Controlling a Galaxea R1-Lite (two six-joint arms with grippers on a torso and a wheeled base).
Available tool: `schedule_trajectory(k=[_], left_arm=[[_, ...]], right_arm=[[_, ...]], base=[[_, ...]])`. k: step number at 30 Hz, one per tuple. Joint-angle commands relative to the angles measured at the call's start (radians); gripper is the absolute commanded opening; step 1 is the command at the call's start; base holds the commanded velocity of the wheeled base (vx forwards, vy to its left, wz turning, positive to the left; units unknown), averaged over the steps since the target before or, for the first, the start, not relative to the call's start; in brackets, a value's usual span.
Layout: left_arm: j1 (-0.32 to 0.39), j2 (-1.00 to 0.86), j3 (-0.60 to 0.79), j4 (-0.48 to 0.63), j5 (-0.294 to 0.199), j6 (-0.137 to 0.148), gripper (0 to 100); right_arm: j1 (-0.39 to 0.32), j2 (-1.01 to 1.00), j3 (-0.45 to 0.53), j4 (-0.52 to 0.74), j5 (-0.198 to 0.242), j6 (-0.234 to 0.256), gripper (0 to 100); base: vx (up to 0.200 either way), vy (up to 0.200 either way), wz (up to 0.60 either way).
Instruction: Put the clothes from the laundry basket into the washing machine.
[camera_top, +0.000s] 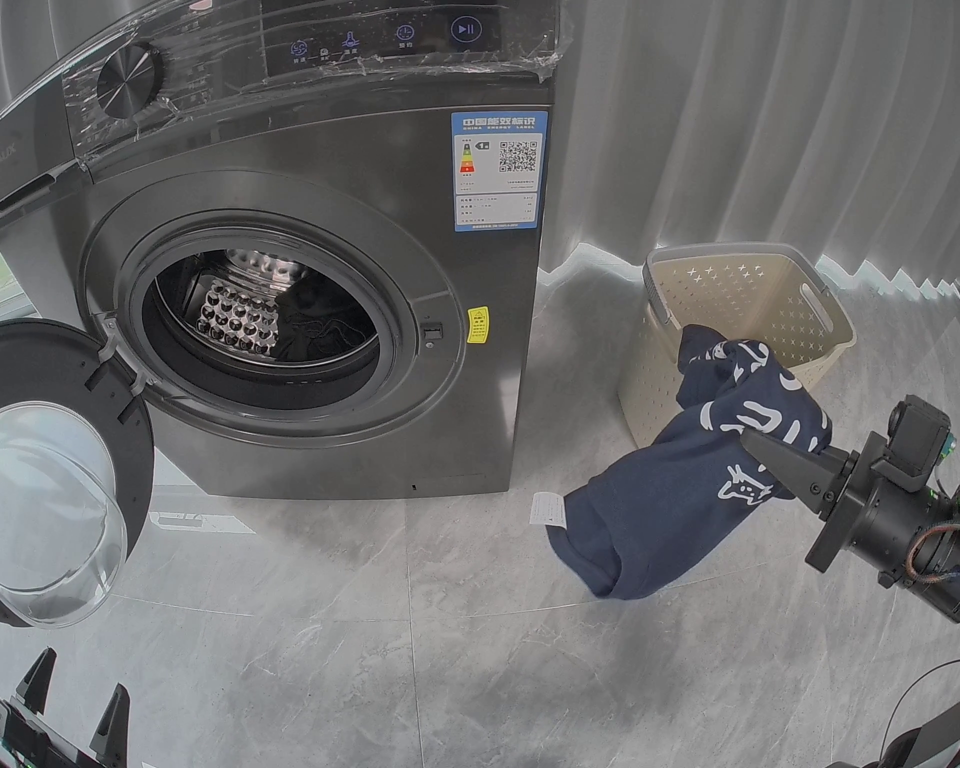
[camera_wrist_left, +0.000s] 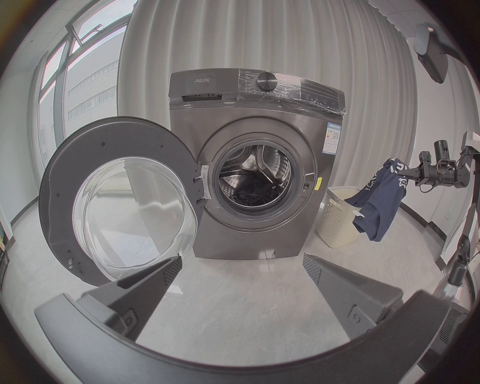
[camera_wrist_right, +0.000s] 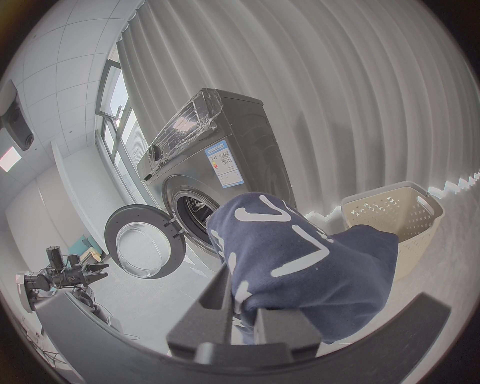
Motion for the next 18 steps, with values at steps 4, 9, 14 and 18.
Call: schedule_trajectory(k=[4,9,14,18], left_arm=[[0.000,-0.015,0.016,0.000,0.000,0.000,100],[0.000,-0.015,0.016,0.000,0.000,0.000,100],[0.000,-0.015,0.016,0.000,0.000,0.000,100],[0.000,-0.015,0.016,0.000,0.000,0.000,100]], right_arm=[[0.004,0.002,0.000,0.000,-0.002,0.000,0],[0.004,0.002,0.000,0.000,-0.002,0.000,0],[0.004,0.002,0.000,0.000,-0.002,0.000,0],[0.004,0.002,0.000,0.000,-0.003,0.000,0]], base=[[0.000,0.200,0.00],[0.000,0.200,0.00],[0.000,0.200,0.00],[0.000,0.200,0.00]])
